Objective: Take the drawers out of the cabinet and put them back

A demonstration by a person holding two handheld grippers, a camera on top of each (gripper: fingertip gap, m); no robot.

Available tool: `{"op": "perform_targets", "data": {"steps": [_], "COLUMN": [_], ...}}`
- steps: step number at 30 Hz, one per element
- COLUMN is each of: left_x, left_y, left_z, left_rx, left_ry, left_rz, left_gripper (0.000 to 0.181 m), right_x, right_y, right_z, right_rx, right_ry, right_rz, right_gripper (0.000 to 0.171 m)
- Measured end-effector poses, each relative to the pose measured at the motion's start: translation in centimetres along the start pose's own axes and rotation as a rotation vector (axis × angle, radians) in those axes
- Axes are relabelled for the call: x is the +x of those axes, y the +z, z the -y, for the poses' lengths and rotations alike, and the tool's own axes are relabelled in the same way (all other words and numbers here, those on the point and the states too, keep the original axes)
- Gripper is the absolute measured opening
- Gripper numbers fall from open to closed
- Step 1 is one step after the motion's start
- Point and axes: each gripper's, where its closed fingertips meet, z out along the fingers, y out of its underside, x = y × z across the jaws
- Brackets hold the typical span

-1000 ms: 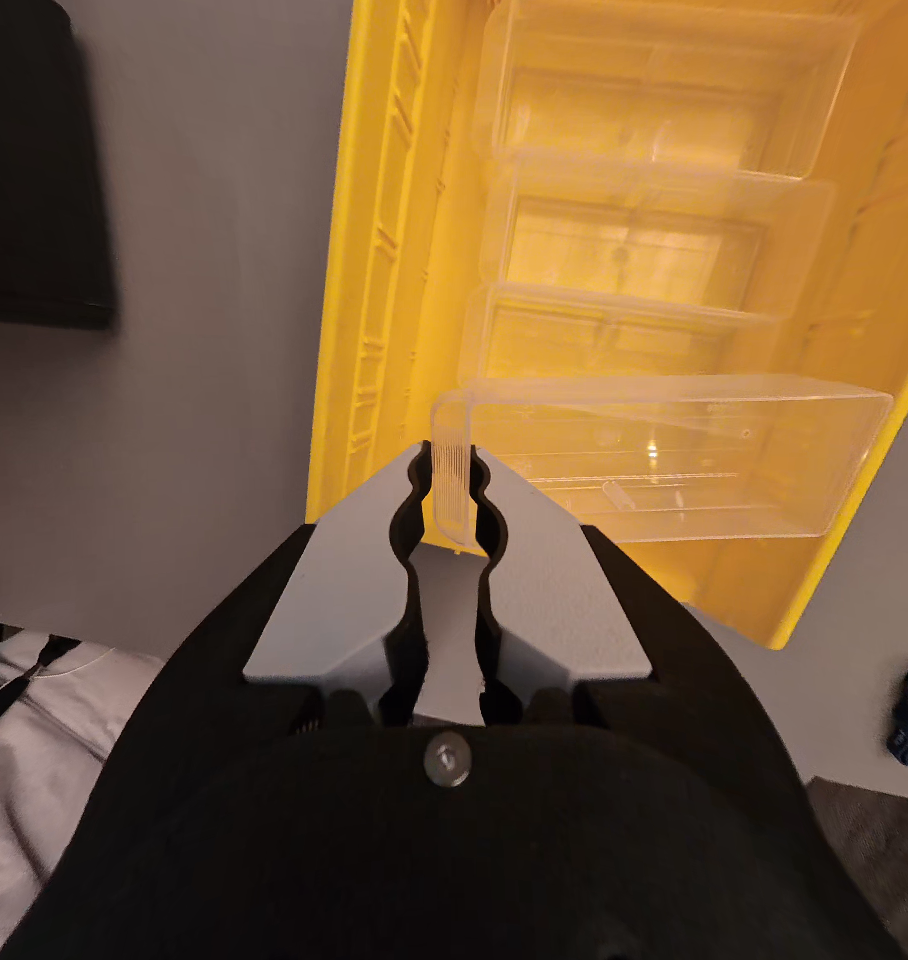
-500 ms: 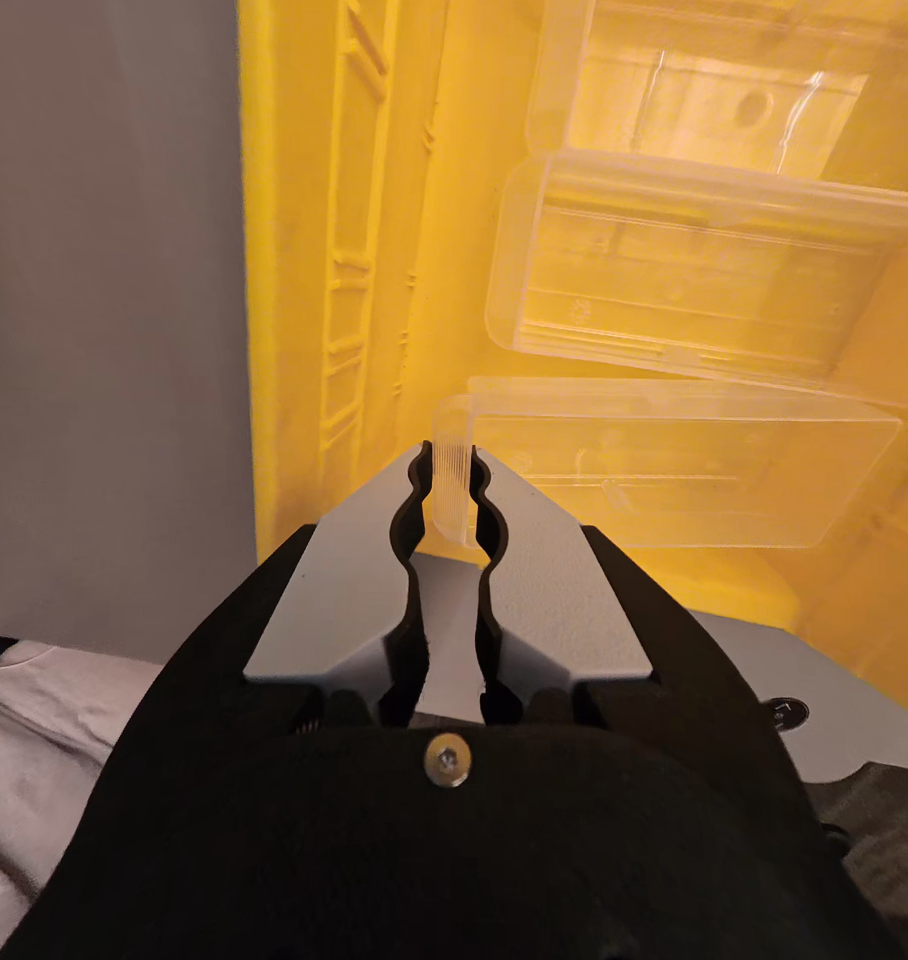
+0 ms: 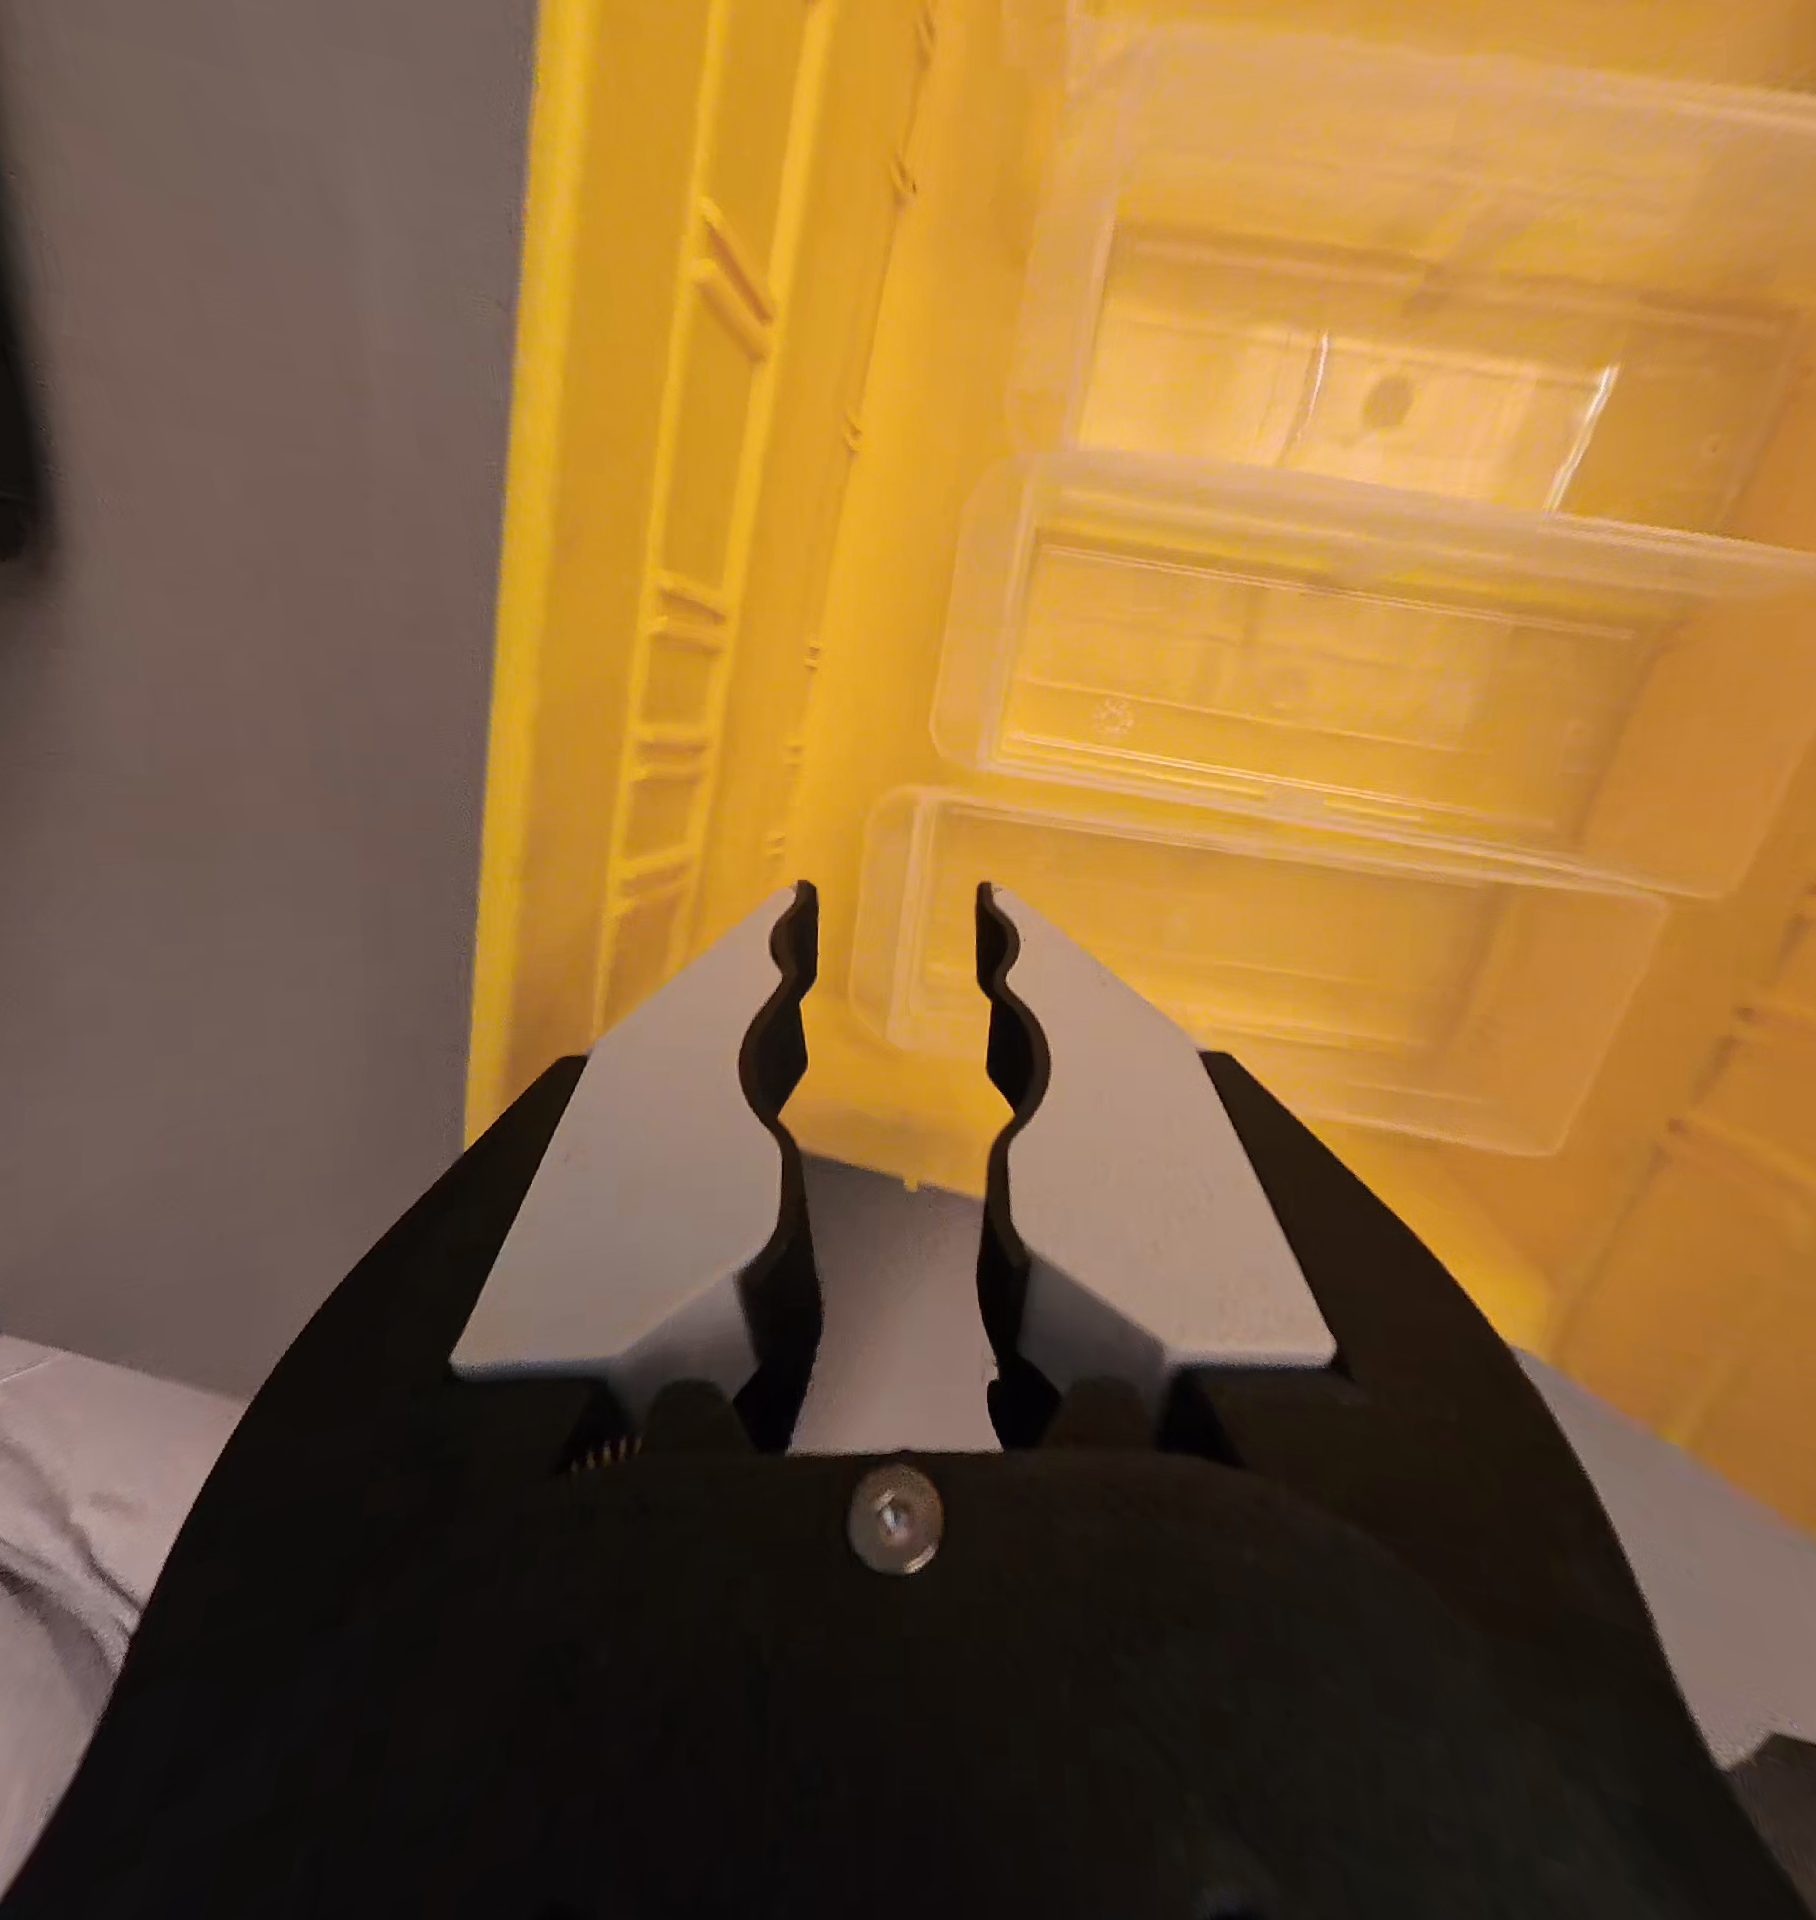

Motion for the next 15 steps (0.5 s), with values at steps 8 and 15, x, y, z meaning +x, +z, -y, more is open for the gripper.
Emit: {"op": "perform_targets", "data": {"steps": [8,15], "left_x": [0.0,0.9], "left_y": [-0.1,-6.0], "left_z": [0.7,8.8], "left_rx": [-0.005,0.482], "left_ry": [0.051,-0.105], "left_rz": [0.050,0.184], "left_gripper": [0.000,0.000], "right_x": [3.5,5.8], "right_y": [-9.8,-13.2], "right_z": [-0.1,0.8], "right_rx": [0.342,0.644], "right_ry": [-0.066,-0.125], "right_rz": [-0.148,-0.221], "right_gripper": [0.029,0.040]}}
